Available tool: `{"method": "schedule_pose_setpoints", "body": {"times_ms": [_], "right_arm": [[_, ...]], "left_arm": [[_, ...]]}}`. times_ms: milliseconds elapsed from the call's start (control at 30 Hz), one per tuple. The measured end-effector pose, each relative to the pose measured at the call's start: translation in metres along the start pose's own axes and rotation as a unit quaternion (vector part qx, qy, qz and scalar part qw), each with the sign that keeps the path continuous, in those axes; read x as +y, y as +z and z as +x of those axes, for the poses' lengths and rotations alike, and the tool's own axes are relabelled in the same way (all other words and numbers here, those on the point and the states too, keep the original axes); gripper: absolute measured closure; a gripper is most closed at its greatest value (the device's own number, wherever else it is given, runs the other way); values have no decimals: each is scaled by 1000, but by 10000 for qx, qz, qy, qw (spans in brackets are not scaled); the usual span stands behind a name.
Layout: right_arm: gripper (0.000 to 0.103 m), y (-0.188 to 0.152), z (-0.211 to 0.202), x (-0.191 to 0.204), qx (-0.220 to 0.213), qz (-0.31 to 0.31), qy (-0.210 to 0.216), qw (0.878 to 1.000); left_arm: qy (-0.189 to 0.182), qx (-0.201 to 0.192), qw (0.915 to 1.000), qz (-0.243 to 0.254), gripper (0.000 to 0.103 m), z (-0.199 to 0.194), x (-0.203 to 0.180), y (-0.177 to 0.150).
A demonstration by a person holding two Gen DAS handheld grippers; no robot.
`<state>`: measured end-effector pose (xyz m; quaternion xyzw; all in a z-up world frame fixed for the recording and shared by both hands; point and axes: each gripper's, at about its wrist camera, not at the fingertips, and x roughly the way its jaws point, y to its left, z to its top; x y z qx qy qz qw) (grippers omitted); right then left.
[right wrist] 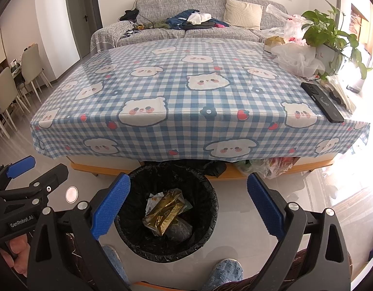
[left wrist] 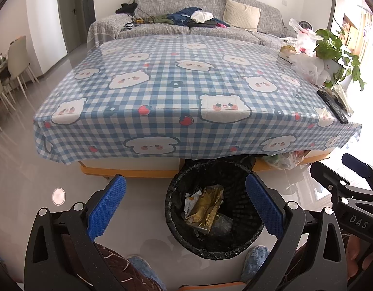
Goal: Collect trash
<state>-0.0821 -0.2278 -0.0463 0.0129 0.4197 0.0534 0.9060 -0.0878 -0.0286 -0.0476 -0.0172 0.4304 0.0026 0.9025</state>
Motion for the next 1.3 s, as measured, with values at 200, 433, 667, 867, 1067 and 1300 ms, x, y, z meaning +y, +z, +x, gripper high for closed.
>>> {"method": "schedule_pose_setpoints", "body": {"times_ms": [200, 433, 667, 867, 1067, 1300], "right_arm": [[10, 0, 2, -3, 19, -6, 8, 10000], [10, 0, 2, -2, 15, -6, 6, 10000], [10, 0, 2, -3, 17, -13, 5, 10000], [10, 0, 3, -4, 11, -11, 8, 10000], [10, 0, 4, -6, -2, -20, 26, 10000], [10, 0, 3, -5, 2, -22, 23, 10000]], "left_arm": [[6, -23, 10000, -26, 6, -2, 2, 0], [27, -34, 10000, -22, 6, -4, 2, 0], [-20, -54, 10000, 42, 6, -4, -2, -1], [-46, -33, 10000, 59, 6, -2, -5, -1], [-150, 32, 9999, -11, 6, 1, -4, -1], [-109, 11, 9999, -35, 6, 3, -3, -2]]}}
